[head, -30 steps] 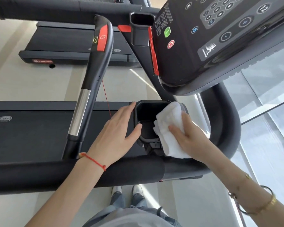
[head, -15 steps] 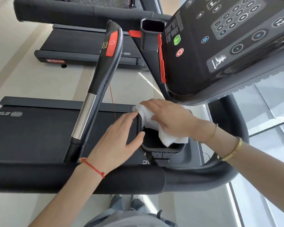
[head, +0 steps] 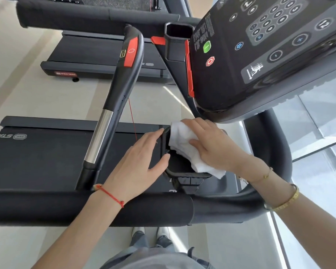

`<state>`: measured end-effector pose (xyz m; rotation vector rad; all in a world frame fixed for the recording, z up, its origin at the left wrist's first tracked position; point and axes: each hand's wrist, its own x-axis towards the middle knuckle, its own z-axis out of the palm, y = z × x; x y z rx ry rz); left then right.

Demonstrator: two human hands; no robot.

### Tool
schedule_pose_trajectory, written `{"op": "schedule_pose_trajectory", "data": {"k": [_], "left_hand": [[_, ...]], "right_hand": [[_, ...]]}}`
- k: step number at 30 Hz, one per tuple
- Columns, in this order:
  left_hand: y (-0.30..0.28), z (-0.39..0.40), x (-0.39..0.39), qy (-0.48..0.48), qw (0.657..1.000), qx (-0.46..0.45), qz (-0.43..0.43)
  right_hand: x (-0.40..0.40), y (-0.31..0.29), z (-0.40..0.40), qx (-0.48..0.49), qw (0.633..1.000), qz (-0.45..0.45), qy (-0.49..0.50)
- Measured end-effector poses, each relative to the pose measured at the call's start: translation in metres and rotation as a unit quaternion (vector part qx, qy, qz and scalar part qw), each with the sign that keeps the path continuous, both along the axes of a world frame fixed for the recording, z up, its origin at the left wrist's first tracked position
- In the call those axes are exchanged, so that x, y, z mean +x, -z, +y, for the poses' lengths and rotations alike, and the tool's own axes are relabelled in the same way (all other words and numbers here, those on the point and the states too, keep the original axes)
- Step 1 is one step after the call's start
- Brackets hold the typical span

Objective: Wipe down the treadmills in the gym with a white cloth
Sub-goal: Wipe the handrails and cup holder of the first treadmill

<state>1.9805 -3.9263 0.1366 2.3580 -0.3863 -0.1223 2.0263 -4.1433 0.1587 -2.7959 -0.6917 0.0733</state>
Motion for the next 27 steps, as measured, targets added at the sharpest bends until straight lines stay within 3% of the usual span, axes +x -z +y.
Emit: {"op": "schedule_pose_trajectory", "data": {"k": [5, 8, 13, 17, 20, 23, 25, 27], "left_hand": [[0.001, 0.001, 0.000, 0.008, 1.000, 0.000, 0.001], [0.002, 0.001, -0.001, 0.015, 1.000, -0.001, -0.002], [0.002, 0.002, -0.001, 0.023, 1.000, 0.014, -0.004], [0.002, 0.003, -0.001, 0.030, 1.000, 0.009, -0.005], [0.004, 0.004, 0.000, 0.031, 0.999, 0.000, -0.006], [0.006, 0.006, 0.002, 0.031, 0.999, -0.003, -0.005], [0.007, 0.007, 0.002, 0.031, 0.999, -0.007, -0.004], [0.008, 0.008, 0.003, 0.031, 0.999, -0.016, -0.003]], "right_hand": [[-0.053, 0.013, -0.004, 0.184, 0.963, 0.073, 0.183], [-0.062, 0.021, -0.003, 0.179, 0.947, 0.108, 0.245], [-0.026, 0.009, -0.001, 0.180, 0.936, 0.139, 0.267], [-0.053, 0.007, 0.001, 0.169, 0.934, 0.131, 0.287], [-0.081, 0.002, -0.007, 0.219, 0.908, 0.165, 0.316], [-0.108, -0.009, -0.011, 0.260, 0.914, 0.122, 0.288], [-0.122, -0.018, -0.009, 0.245, 0.945, 0.067, 0.208], [-0.126, -0.024, -0.009, 0.195, 0.974, 0.069, 0.095]]}}
